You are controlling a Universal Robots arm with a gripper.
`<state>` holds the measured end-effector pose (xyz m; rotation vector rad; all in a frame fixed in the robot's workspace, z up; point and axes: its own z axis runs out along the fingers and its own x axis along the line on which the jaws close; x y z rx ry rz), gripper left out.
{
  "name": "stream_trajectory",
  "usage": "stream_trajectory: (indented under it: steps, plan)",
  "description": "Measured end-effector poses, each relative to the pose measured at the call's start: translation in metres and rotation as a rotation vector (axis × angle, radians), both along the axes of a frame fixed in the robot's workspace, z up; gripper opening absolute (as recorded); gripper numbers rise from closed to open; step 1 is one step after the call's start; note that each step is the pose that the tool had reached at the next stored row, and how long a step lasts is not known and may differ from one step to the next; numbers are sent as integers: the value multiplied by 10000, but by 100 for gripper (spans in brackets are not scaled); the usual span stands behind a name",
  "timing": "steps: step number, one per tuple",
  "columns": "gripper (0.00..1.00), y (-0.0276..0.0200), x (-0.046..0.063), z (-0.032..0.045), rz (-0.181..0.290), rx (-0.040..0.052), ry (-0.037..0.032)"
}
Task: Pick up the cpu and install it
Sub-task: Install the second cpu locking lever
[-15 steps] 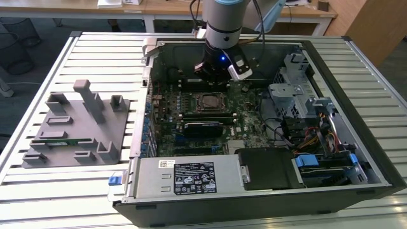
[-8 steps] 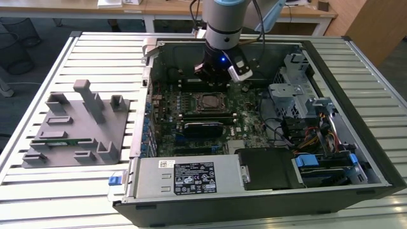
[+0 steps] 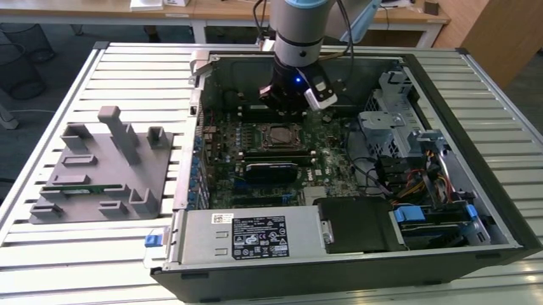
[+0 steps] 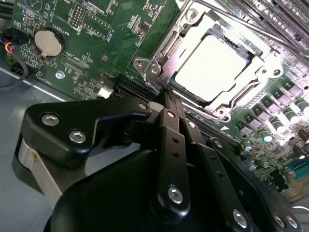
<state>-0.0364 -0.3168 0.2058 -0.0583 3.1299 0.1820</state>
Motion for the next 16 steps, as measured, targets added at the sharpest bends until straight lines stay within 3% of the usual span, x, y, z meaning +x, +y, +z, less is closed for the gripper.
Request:
stream_trajectory:
  steps: [8, 13, 16]
  plan:
    - [11, -74, 1, 0, 1, 0, -1]
    - [11, -158, 3, 0, 0, 0, 0]
    - [11, -179, 2, 6, 1, -2, 1]
